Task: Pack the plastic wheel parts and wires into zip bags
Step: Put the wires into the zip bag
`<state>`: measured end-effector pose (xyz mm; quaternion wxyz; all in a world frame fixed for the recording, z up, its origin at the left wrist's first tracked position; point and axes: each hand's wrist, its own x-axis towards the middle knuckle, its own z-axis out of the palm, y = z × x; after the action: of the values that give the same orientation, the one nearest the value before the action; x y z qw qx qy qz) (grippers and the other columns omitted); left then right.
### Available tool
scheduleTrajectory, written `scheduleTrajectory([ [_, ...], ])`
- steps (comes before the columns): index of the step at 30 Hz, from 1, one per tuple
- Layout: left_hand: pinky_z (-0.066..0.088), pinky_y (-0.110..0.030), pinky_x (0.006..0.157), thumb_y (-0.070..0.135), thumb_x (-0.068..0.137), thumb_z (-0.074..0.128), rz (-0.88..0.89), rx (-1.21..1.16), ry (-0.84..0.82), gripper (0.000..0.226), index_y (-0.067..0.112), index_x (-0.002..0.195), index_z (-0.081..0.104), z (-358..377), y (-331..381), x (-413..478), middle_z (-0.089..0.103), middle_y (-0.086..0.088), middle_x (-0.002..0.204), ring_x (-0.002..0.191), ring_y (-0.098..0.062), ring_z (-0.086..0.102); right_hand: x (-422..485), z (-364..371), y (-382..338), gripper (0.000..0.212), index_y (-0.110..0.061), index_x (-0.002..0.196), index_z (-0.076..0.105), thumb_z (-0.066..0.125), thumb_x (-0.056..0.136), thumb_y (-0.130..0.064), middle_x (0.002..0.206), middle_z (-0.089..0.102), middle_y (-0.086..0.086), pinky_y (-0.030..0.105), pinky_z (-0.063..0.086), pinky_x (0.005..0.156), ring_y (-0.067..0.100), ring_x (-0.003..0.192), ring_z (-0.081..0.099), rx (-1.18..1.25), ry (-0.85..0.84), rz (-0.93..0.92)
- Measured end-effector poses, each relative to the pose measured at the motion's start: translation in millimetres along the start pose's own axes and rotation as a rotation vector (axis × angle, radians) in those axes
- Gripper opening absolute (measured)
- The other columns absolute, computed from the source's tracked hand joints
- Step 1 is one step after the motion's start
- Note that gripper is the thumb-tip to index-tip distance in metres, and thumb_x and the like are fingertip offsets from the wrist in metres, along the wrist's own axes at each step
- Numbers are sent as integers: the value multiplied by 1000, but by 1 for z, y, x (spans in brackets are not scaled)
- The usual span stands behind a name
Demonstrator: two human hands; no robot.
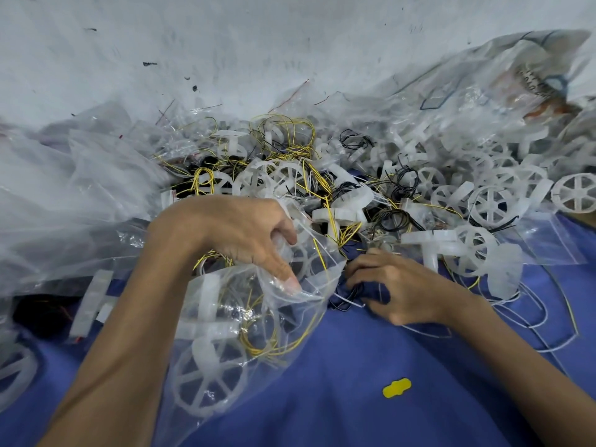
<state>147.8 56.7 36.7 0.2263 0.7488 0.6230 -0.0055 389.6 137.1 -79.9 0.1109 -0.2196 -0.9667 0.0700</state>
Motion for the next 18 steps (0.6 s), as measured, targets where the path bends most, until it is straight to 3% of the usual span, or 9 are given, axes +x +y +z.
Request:
scheduleTrajectory([
  [4, 34, -2, 50, 59, 61, 74, -24, 8, -10, 80, 28, 131, 52, 0, 1, -2, 44, 15, 71, 56, 15, 48, 2, 2, 2, 19, -22, 98, 66, 63, 80, -18, 107, 59, -11, 32, 43, 88, 12, 105, 46, -15, 38, -5],
  [7, 33, -1, 49, 65, 53, 69, 1, -1, -10, 89, 27, 132, 52, 1, 3, -2, 47, 13, 70, 56, 21, 46, 3, 1, 1, 10, -13, 96, 65, 62, 87, -15, 102, 61, -4, 35, 44, 86, 17, 101, 51, -26, 106, -38],
  [9, 33, 0, 49, 64, 54, 69, 11, -15, -9, 90, 24, 132, 52, 1, 3, -1, 48, 14, 67, 54, 22, 46, 5, -1, 0, 14, -4, 98, 62, 54, 91, -13, 96, 61, 2, 34, 46, 81, 21, 91, 55, -1, 267, -25],
  [14, 33, 1, 49, 57, 62, 75, 4, -59, -15, 82, 22, 132, 52, 0, 0, 0, 49, 15, 60, 53, 19, 49, 6, -2, 0, 13, -1, 97, 56, 46, 92, -7, 80, 62, 5, 1, 35, 67, 6, 74, 52, 188, 691, 145],
  [16, 34, -1, 48, 59, 61, 74, 5, -51, -13, 83, 24, 132, 52, 0, -1, -1, 47, 14, 64, 54, 19, 49, 7, 0, 1, 11, -9, 97, 56, 47, 93, -11, 75, 58, -8, 1, 35, 60, -2, 70, 54, 292, 814, 223],
  [18, 34, -4, 48, 62, 60, 72, -4, -30, -7, 82, 27, 131, 52, 1, -1, -1, 46, 16, 64, 55, 21, 48, 8, 1, 3, 8, -20, 94, 53, 44, 94, -21, 73, 54, -11, 14, 41, 56, 1, 64, 51, 419, 893, 294],
])
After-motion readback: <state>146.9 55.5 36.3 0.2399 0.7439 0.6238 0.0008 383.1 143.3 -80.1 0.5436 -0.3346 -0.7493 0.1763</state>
